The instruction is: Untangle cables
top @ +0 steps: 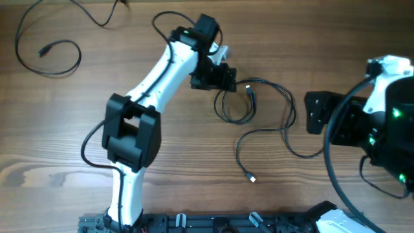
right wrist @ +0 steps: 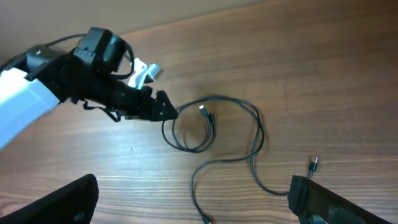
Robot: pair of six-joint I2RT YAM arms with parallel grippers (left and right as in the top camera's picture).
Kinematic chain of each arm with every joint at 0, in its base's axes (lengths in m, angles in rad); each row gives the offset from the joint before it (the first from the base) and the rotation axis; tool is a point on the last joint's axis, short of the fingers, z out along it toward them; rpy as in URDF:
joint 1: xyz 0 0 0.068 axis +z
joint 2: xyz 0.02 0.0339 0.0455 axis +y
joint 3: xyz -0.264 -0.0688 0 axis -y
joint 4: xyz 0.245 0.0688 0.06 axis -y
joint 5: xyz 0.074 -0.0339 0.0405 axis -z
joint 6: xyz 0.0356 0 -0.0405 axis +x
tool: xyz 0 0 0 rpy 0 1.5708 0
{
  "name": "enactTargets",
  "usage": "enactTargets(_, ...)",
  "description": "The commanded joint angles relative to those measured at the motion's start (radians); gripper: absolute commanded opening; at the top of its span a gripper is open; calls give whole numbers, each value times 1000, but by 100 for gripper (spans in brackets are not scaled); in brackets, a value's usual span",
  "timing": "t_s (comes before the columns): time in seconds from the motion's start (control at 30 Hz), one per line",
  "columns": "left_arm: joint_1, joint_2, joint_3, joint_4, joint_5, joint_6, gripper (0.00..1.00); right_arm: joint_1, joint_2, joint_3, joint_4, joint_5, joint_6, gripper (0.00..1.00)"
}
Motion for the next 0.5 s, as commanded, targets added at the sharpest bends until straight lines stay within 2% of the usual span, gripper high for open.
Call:
enactTargets(0.0, -43, 6, -3, -21, -109, 16, 80, -3, 2, -65, 3, -15, -20, 100)
enactTargets(0.07, -49, 6, -3, -30, -114, 17, 78, -3, 10, -121, 4, -15, -16, 100)
enactTargets(0.17, -48, 13, -3, -6, -163, 17, 76, -3, 31, -161, 5, -14, 64, 100)
enactTargets(0.2, -48, 22, -3, -1, -163, 16, 68, -3, 40, -161, 7, -15, 64, 100)
enactTargets(0.3, -48, 54, -3, -9, -162, 16, 61, -3, 51, -161, 7, -16, 71, 100)
enactTargets(0.33, -48, 68, -3, -16, -145, 16, 49, -3, 51, -161, 7, -15, 84, 100)
enactTargets(0.37, -48, 77, -3, -19, -127, 16, 45, -3, 51, -161, 7, -15, 84, 100)
enactTargets(0.47, -48, 79, -3, -21, -117, 16, 43, -3, 53, -161, 18, -15, 84, 100)
